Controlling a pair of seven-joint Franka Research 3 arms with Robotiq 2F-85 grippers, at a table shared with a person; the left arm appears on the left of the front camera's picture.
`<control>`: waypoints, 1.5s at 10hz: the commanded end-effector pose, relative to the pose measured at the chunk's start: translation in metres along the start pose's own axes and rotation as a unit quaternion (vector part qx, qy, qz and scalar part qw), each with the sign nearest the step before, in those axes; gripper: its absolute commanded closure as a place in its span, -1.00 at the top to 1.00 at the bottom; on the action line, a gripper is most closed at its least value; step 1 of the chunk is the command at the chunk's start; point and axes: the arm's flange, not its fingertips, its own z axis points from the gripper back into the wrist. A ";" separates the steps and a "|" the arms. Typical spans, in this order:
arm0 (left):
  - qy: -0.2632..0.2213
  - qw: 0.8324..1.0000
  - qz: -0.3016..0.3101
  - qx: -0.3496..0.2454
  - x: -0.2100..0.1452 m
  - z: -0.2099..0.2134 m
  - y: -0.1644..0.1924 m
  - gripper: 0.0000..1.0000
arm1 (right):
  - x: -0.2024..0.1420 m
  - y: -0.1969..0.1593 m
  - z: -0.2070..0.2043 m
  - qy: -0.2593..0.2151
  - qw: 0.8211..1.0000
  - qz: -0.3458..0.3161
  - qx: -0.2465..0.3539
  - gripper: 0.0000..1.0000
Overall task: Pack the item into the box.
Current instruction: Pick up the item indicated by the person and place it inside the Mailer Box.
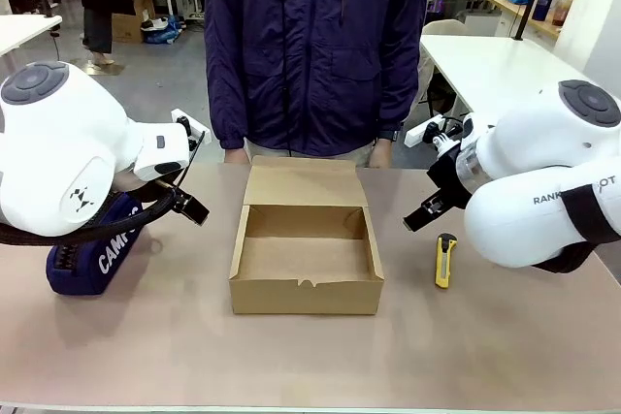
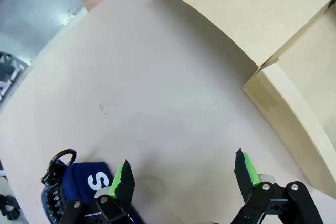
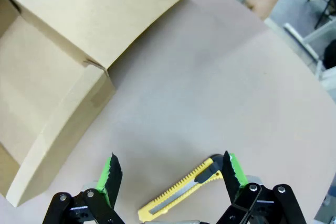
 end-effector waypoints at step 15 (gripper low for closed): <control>-0.224 0.779 0.412 -0.416 -0.263 0.149 0.201 1.00 | -0.301 -0.244 0.200 -0.188 0.764 -0.493 0.371 1.00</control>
